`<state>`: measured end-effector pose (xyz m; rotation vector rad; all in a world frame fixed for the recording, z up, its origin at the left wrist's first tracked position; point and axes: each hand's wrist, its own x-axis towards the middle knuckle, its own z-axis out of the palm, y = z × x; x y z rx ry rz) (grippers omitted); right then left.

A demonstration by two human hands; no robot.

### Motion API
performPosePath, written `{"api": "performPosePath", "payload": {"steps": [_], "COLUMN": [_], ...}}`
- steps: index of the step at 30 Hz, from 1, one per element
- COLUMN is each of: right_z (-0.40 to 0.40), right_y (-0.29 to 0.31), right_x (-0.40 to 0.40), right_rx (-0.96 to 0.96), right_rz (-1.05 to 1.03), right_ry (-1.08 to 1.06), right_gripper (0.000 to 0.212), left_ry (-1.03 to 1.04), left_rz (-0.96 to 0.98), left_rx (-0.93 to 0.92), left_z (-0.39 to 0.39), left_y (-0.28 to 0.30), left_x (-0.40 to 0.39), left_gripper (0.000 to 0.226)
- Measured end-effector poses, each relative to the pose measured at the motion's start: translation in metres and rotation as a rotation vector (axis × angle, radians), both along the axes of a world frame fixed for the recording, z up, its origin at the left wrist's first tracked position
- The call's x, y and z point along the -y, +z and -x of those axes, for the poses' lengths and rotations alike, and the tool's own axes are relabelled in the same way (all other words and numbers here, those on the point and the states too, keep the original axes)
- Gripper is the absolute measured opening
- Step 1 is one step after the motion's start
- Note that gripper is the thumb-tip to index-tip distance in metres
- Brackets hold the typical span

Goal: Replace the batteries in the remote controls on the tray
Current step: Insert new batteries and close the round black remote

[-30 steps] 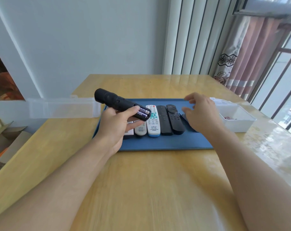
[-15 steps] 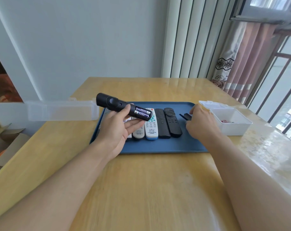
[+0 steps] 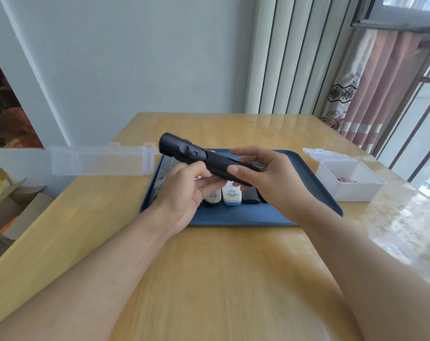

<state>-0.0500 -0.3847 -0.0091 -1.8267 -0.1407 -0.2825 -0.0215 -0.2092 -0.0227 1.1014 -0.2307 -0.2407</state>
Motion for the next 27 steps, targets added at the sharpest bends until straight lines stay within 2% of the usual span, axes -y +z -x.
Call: {"api": "performPosePath", "payload": {"steps": [3, 8, 12, 15, 23, 27], "right_z": [0.000, -0.003, -0.005, -0.006, -0.006, -0.007], "right_y": [0.000, -0.005, -0.003, -0.002, 0.000, -0.002], "right_x": [0.003, 0.004, 0.007, 0.013, 0.017, 0.017], "right_rx": [-0.020, -0.069, -0.215, -0.353, -0.425, -0.426], "right_rz": [-0.039, 0.021, -0.151, -0.251, -0.414, -0.419], "right_ry": [-0.087, -0.120, -0.030, 0.094, 0.194, 0.199], "right_gripper": [0.027, 0.029, 0.028, 0.022, 0.025, 0.029], "left_ry": [0.003, 0.029, 0.078, 0.116, 0.164, 0.300], "left_rz": [-0.066, -0.099, -0.151, -0.096, -0.081, -0.111], "left_rx": [0.042, 0.064, 0.060, 0.056, 0.099, 0.150], "left_z": [0.001, -0.001, -0.003, -0.004, -0.007, -0.007], "left_y": [-0.003, -0.006, -0.005, -0.004, -0.004, -0.003], "left_x": [0.003, 0.003, 0.000, -0.001, -0.002, -0.002], "left_gripper": [0.010, 0.016, 0.012, 0.011, 0.019, 0.039]}}
